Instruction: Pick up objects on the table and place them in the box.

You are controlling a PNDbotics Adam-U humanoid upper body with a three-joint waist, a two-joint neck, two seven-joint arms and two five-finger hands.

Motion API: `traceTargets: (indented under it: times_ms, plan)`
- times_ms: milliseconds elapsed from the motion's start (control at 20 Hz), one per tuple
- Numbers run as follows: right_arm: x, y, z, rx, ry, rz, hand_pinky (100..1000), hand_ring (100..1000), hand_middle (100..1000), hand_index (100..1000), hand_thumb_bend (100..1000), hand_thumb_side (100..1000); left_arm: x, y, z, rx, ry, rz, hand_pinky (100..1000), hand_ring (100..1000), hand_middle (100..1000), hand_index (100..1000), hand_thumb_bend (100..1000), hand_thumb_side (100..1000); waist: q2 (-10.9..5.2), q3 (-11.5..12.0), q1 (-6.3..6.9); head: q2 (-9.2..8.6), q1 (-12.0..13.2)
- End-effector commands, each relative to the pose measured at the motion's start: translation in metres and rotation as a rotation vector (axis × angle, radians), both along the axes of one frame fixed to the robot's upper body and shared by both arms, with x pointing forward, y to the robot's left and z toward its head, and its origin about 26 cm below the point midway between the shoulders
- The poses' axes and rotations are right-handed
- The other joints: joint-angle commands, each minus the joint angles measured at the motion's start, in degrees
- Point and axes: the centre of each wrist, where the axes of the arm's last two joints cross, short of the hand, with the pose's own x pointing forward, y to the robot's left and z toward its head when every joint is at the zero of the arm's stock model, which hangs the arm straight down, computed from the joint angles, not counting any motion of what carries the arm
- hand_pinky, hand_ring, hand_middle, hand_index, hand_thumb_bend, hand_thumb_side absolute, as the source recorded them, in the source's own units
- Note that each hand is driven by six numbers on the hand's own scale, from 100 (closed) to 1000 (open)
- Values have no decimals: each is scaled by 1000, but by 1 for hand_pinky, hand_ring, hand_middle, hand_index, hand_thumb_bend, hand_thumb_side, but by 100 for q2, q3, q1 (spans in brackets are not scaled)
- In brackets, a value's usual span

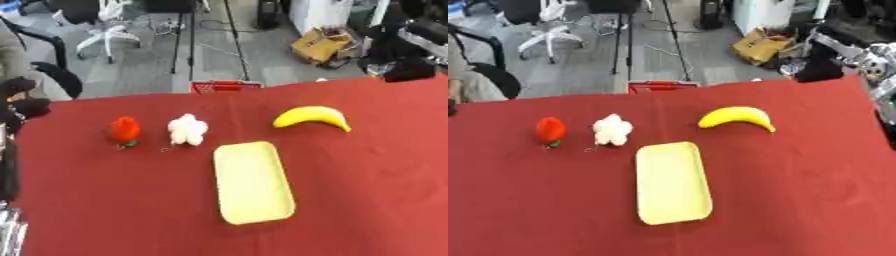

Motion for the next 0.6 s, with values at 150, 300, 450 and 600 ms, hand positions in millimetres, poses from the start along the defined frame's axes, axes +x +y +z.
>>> traceTargets:
  times_ms: [150,300,450,600]
  plan:
    - [7,-10,1,-46,-22,-83,834,858,877,937,358,564,-1,-1,14,24,-42,-24,688,668,742,827,516,924,54,154,22,-166,-342]
    - [12,-15,-7,-54,-21,-134,835,863,883,935,384,553,-1,-3,16,21,-48,-35,689,667,741,826,516,924,100,322,42,-238,-607]
    - [15,-19,-19,-53,-8,-177,835,865,885,935,391,550,-1,-4,17,19,-50,-42,688,667,741,825,515,925,144,421,61,-287,-742]
    - [17,-23,-29,-53,13,-202,833,865,883,936,396,546,-1,-5,17,16,-53,-47,688,666,740,825,514,926,186,493,75,-323,-814]
